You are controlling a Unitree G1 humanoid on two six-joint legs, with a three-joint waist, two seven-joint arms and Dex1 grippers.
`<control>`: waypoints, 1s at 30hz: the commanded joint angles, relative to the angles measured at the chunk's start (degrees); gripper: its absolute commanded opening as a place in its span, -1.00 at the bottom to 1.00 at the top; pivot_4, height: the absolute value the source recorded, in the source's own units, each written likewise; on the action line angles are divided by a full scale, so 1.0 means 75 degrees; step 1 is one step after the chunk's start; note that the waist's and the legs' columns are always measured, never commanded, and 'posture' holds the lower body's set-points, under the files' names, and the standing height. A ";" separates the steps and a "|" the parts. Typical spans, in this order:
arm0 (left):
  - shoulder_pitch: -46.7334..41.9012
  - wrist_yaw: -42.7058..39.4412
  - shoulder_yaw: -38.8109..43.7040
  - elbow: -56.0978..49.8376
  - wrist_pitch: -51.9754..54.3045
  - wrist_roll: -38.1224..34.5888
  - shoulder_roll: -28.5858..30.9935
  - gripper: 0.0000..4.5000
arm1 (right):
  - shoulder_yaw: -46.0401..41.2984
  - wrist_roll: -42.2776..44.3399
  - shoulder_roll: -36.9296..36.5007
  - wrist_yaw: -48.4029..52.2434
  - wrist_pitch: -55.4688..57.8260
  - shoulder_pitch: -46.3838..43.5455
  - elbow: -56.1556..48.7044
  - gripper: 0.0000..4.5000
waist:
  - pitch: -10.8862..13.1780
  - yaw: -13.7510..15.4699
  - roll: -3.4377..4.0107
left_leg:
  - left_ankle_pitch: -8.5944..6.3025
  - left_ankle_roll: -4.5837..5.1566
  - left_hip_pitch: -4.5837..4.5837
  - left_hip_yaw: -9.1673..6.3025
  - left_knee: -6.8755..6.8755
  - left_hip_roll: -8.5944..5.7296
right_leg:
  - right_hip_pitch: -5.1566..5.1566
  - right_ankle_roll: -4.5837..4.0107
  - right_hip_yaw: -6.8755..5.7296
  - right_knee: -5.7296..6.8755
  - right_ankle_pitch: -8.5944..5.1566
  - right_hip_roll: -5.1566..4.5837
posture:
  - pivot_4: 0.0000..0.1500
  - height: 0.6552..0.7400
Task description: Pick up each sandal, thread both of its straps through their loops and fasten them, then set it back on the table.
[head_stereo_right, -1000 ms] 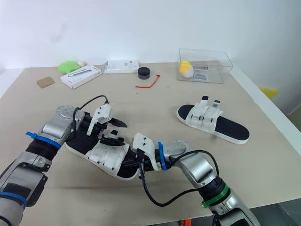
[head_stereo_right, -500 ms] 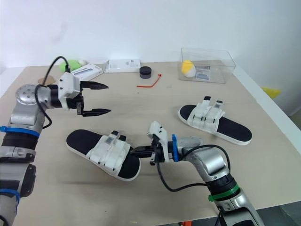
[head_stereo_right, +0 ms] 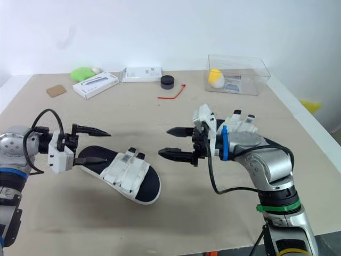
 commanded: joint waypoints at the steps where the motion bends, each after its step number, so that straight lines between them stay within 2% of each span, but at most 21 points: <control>1: -0.0097 0.0201 -0.0136 -0.0077 -0.0037 -0.0449 0.0007 1.00 | -0.0093 -0.0087 -0.0003 -0.0184 -0.0281 -0.0223 -0.0285 0.98 | 0.0000 -0.0001 0.0000 | 0.0000 0.0000 -0.0002 0.0000 0.0000 0.0001 | -0.0001 0.0000 -0.0001 0.0000 0.0000 0.0001 | 1.00 1.00; 9: 0.0502 0.0275 -0.1006 -0.1081 0.0232 -0.0780 -0.0184 1.00 | -0.0020 -0.0128 -0.0142 -0.0171 -0.0367 -0.0325 -0.0387 0.98 | 0.0001 -0.0007 0.0001 | -0.0001 0.0002 -0.0003 0.0003 0.0000 0.0002 | -0.0002 0.0001 0.0002 -0.0001 -0.0001 0.0000 | 1.00 1.00; 18: 0.0475 0.0314 -0.1337 -0.1059 0.0116 -0.0836 -0.0373 1.00 | -0.0135 0.0025 -0.0325 -0.0029 -0.0393 -0.0370 -0.0675 0.98 | 0.0001 -0.0009 0.0003 | -0.0001 0.0002 0.0001 0.0000 0.0000 0.0005 | -0.0001 -0.0001 0.0001 0.0000 0.0000 0.0005 | 1.00 1.00; 21: 0.0257 0.0411 -0.1350 -0.1103 0.0304 -0.0841 -0.0568 0.60 | -0.0097 -0.0020 -0.0326 -0.0030 -0.0427 -0.0425 -0.0656 1.00 | 0.0002 -0.0005 0.0003 | -0.0001 0.0002 -0.0001 0.0000 0.0002 0.0004 | -0.0001 0.0000 0.0001 0.0000 0.0000 0.0004 | 1.00 1.00; 28: 0.0204 0.0540 -0.1393 -0.1170 0.0619 -0.0732 -0.0713 -0.96 | -0.0102 0.0069 -0.0330 -0.0004 -0.0388 -0.0456 -0.0723 1.00 | 0.0003 -0.0010 0.0005 | -0.0001 0.0002 -0.0002 -0.0001 0.0002 0.0005 | -0.0002 -0.0001 0.0002 0.0000 -0.0001 0.0010 | 1.00 1.00; 30: 0.0178 0.0746 -0.1274 -0.1220 0.0790 -0.0621 -0.0728 -0.99 | -0.0116 0.0115 -0.0325 -0.0002 -0.0363 -0.0465 -0.0760 1.00 | 0.0003 -0.0009 0.0005 | -0.0001 0.0002 -0.0002 -0.0002 0.0002 0.0005 | -0.0002 -0.0001 0.0001 0.0000 -0.0001 0.0010 | 1.00 1.00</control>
